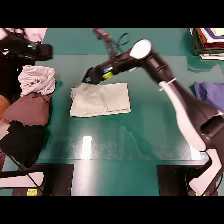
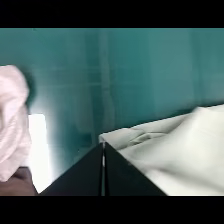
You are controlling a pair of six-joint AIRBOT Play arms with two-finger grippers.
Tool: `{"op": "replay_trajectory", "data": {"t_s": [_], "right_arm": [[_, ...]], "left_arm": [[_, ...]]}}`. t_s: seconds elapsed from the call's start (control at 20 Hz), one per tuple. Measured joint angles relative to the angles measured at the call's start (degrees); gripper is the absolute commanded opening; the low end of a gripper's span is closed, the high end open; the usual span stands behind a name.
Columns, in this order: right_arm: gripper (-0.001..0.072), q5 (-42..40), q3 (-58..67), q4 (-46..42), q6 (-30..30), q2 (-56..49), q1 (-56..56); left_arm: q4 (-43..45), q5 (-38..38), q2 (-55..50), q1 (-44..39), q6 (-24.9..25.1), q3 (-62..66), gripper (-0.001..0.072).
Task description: Fold the shirts.
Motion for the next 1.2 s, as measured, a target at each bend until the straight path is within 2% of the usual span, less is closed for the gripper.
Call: {"op": "replay_trajectory", "data": {"t_s": [0.1, 0.3, 0.35, 0.45, 0.65, 0.7, 0.95, 1.0, 1.1, 1.15, 1.2], "right_arm": [[0.0328, -0.3, -0.9, -1.2, -1.1, 0.0, -0.1], [0.0329, 4.8, -9.7, -8.7, 0.0, 5.5, -7.0], [0.0362, 6.0, -12.9, -10.5, 1.0, 7.1, -9.6], [0.0710, 6.9, -20.1, -13.2, 2.9, 10.0, -15.7], [0.0689, 6.9, -32.2, -11.0, 5.6, 11.2, -25.2], [0.0661, 6.4, -34.3, -8.9, 5.9, 10.6, -26.5], [0.0636, 4.8, -36.9, 0.9, 6.6, 3.9, -26.4], [0.0585, 4.8, -35.8, 2.6, 6.6, 2.3, -25.4], [0.0551, 4.9, -33.0, 5.5, 6.7, -1.1, -23.0], [0.0509, 4.8, -31.4, 6.7, 6.7, -2.7, -21.7], [0.0359, 4.7, -29.6, 7.6, 6.7, -4.3, -20.3]], "left_arm": [[0.2, -1.2, 1.4, 1.3, 0.0, 0.0, 0.0028], [-1.2, -2.7, 2.3, 2.4, 0.0, -0.1, 0.0028], [-2.0, -2.9, 2.4, 2.5, 0.0, -0.1, 0.0028], [-3.2, -3.1, 2.4, 2.7, 0.0, -0.1, 0.0028], [-5.5, -3.1, 2.5, 2.8, 0.0, -0.1, 0.0028], [-5.7, -3.1, 2.5, 2.8, 0.0, -0.1, 0.0028], [-6.6, -3.1, 2.5, 2.8, 0.0, -0.1, 0.0028], [-6.7, -3.1, 2.5, 2.8, 0.0, -0.1, 0.0028], [-6.8, -3.2, 2.5, 2.8, 0.1, -0.1, 0.0028], [-7.0, -3.3, 2.5, 2.8, 0.3, -0.1, 0.0028], [-7.0, -3.5, 2.5, 2.8, 0.6, -0.1, 0.0028]]}}
